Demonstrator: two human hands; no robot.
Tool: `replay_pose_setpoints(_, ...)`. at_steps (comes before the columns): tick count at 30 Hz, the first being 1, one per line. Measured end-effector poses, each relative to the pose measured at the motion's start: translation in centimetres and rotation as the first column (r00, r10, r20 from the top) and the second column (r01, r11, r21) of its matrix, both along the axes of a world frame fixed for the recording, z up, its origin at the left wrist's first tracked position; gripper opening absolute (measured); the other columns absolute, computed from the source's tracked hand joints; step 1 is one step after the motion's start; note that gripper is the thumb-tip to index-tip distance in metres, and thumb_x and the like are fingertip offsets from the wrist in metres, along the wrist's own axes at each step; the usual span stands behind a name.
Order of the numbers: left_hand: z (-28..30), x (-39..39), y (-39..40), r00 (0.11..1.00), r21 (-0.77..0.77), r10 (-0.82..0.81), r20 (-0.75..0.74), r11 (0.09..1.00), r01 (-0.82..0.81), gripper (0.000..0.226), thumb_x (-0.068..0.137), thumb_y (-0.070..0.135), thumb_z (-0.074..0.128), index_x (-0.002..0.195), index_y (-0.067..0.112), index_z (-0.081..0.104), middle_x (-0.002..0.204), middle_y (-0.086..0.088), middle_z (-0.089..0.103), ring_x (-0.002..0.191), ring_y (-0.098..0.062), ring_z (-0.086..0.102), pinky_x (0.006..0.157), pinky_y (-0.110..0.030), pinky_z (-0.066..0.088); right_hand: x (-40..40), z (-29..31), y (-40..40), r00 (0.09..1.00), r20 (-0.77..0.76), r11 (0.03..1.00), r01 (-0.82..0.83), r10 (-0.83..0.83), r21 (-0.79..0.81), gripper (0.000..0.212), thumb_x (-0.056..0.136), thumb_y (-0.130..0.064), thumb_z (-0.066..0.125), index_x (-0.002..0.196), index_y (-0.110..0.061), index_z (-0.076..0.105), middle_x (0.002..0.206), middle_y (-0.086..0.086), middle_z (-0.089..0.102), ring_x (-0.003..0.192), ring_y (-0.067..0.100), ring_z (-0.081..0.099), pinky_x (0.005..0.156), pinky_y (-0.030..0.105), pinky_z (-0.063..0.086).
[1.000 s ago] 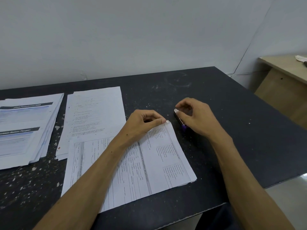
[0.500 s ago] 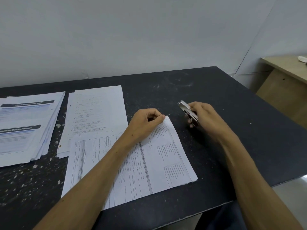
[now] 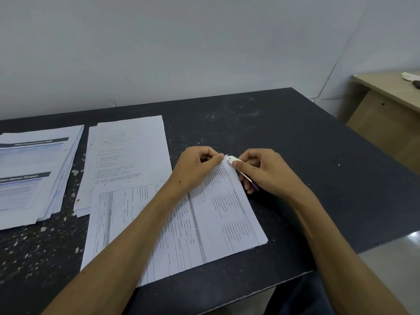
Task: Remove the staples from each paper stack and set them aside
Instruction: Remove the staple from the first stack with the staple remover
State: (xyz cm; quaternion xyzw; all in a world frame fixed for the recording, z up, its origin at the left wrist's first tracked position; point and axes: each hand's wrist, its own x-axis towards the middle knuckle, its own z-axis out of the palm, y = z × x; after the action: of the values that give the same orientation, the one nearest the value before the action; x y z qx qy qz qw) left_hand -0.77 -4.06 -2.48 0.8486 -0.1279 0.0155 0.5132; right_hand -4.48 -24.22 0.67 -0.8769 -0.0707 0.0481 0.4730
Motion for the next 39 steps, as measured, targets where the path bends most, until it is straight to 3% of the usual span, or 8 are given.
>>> replay_pose_setpoints(7, 1.0, -0.1, -0.3, 0.999, 0.094, -0.004, -0.046, 0.996, 0.008, 0.022, 0.100, 0.039, 0.065, 0.097, 0.022, 0.079, 0.090, 0.009, 0.074, 0.079, -0.011, 0.072, 0.065, -0.013, 0.047, 0.0, 0.0, 0.3, 0.998, 0.057, 0.992, 0.009, -0.002, -0.127, 0.025, 0.098, -0.042, 0.065, 0.097, -0.018, 0.067, 0.077, 0.000, 0.074, 0.062, 0.014, 0.073, 0.054, 0.022, 0.058)
replay_pose_setpoints(16, 3.8, -0.6, 1.0, 0.987, 0.139, -0.023, -0.157, 0.989, 0.045, 0.009, 0.095, 0.034, 0.074, 0.095, 0.026, 0.078, 0.093, 0.010, 0.077, 0.073, -0.008, 0.074, 0.065, -0.016, 0.051, 0.8, 0.5, 1.3, 0.995, 0.096, 0.979, 0.039, -0.020, -0.202, 0.027, 0.099, -0.044, 0.065, 0.095, -0.017, 0.067, 0.077, 0.001, 0.074, 0.061, 0.008, 0.073, 0.052, 0.017, 0.056)
replay_pose_setpoints(18, 4.3, -0.7, 1.0, 0.983, 0.106, 0.023, -0.183, 0.994, -0.003, 0.008, 0.093, 0.035, 0.076, 0.093, 0.028, 0.079, 0.092, 0.010, 0.077, 0.075, -0.012, 0.074, 0.063, -0.018, 0.049, 0.9, 1.3, 1.6, 0.991, 0.131, 0.961, 0.061, -0.027, -0.269, 0.027, 0.099, -0.045, 0.065, 0.094, -0.019, 0.066, 0.079, 0.000, 0.073, 0.061, 0.009, 0.072, 0.055, 0.020, 0.059)
replay_pose_setpoints(21, 5.1, -0.8, 1.0, 0.962, -0.026, 0.070, -0.265, 0.996, -0.080, 0.008, 0.091, 0.032, 0.079, 0.093, 0.026, 0.083, 0.090, 0.006, 0.079, 0.079, -0.018, 0.075, 0.067, -0.025, 0.056, 1.2, 2.6, 2.2, 0.979, 0.202, 0.930, 0.089, -0.016, -0.356, 0.029, 0.099, -0.046, 0.064, 0.092, -0.019, 0.067, 0.078, 0.002, 0.072, 0.066, 0.015, 0.072, 0.069, 0.035, 0.065)
replay_pose_setpoints(25, 5.7, -1.1, 1.2, 0.893, -0.176, 0.020, -0.450, 0.978, -0.110, 0.015, 0.089, 0.032, 0.080, 0.097, 0.020, 0.083, 0.091, -0.003, 0.081, 0.082, -0.025, 0.080, 0.080, -0.040, 0.064, 1.7, 3.3, 2.9, 0.970, 0.241, 0.900, 0.132, -0.030, -0.416, 0.031, 0.100, -0.045, 0.064, 0.088, -0.017, 0.069, 0.079, 0.007, 0.073, 0.068, 0.023, 0.074, 0.072, 0.045, 0.065)
replay_pose_setpoints(31, 4.2, -1.4, 1.3, 0.807, -0.323, -0.048, -0.588, 0.929, -0.180, 0.014, 0.091, 0.023, 0.079, 0.102, 0.015, 0.081, 0.098, -0.011, 0.080, 0.086, -0.031, 0.079, 0.071, -0.038, 0.064, 1.5, 1.4, 4.0, 0.965, 0.250, 0.889, 0.182, -0.079, -0.420, 0.025, 0.099, -0.045, 0.064, 0.099, -0.020, 0.068, 0.079, -0.002, 0.067, 0.067, 0.014, 0.067, 0.067, 0.030, 0.060)
replay_pose_setpoints(36, 4.0, -1.4, 1.2, 0.789, -0.377, -0.048, -0.612, 0.896, -0.237, 0.014, 0.090, 0.021, 0.079, 0.102, 0.016, 0.082, 0.098, -0.011, 0.081, 0.087, -0.030, 0.079, 0.078, -0.041, 0.065, 0.9, -0.7, 5.0, 0.921, 0.355, 0.890, 0.291, -0.161, -0.350, 0.024, 0.100, -0.043, 0.063, 0.101, -0.019, 0.063, 0.079, -0.004, 0.065, 0.066, 0.014, 0.064, 0.068, 0.037, 0.061)
replay_pose_setpoints(39, 4.1, -1.2, 1.2, 0.769, -0.365, -0.043, -0.638, 0.896, -0.253, 0.017, 0.089, 0.028, 0.080, 0.099, 0.014, 0.083, 0.099, -0.012, 0.080, 0.090, -0.031, 0.079, 0.082, -0.040, 0.065, 0.4, -1.3, 5.5, 0.909, 0.372, 0.909, 0.307, -0.191, -0.283, 0.020, 0.102, -0.041, 0.061, 0.102, -0.021, 0.057, 0.080, -0.005, 0.064, 0.066, 0.012, 0.062, 0.063, 0.028, 0.055)
